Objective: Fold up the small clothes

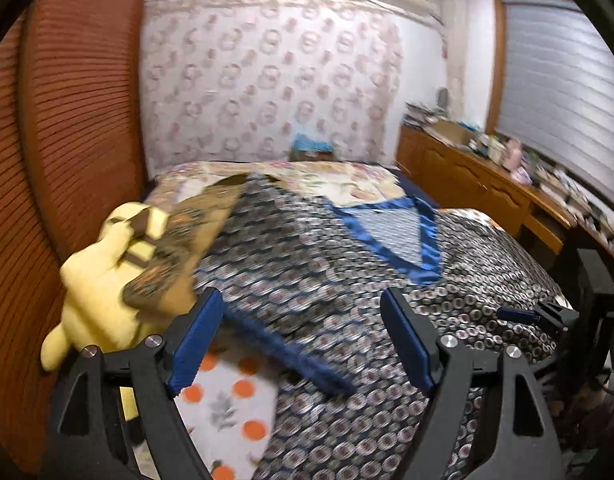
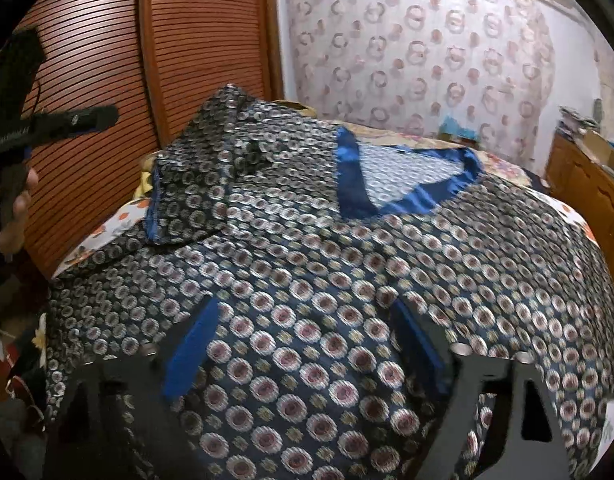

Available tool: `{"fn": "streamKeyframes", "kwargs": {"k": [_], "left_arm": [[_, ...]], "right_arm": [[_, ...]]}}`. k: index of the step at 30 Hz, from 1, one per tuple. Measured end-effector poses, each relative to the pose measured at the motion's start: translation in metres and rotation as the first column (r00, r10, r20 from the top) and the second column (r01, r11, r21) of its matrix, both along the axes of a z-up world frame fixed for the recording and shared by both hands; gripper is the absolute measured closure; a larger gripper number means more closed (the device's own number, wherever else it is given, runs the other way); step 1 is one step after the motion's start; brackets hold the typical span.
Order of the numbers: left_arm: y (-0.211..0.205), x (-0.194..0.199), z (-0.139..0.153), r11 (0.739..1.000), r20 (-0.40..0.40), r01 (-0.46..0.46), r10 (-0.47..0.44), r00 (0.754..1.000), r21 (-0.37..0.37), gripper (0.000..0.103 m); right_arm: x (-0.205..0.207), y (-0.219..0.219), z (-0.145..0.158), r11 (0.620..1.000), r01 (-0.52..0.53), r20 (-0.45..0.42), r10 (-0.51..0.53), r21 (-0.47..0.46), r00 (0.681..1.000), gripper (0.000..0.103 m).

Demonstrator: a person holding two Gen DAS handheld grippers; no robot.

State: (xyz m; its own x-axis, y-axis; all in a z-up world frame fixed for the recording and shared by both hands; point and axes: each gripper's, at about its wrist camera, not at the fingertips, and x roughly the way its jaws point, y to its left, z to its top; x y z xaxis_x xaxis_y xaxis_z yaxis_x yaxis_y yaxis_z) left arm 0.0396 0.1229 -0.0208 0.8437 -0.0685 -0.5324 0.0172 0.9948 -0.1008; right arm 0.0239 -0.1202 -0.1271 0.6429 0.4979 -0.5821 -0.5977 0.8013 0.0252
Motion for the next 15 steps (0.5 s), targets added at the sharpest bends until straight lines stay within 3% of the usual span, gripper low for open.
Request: {"fn": "streamKeyframes", "kwargs": {"k": [9, 15], "left_arm": [[0.033, -0.034, -0.013, 0.989, 0.053, -0.146, 0.146, 0.988, -0.014, 0.022], [0.048, -0.046, -0.019, 0.982, 0.054, -0.190, 0.191, 0.980, -0.020, 0.022]], "right_arm": [[0.031, 0.069, 0.048, 0.990, -0.144, 0.105, 0.142, 0.010, 0.984, 0.022], [0.060, 0.149, 0.046, 0.966, -0.259, 0.118, 0.258, -0.012, 0.959, 0.023]]}}
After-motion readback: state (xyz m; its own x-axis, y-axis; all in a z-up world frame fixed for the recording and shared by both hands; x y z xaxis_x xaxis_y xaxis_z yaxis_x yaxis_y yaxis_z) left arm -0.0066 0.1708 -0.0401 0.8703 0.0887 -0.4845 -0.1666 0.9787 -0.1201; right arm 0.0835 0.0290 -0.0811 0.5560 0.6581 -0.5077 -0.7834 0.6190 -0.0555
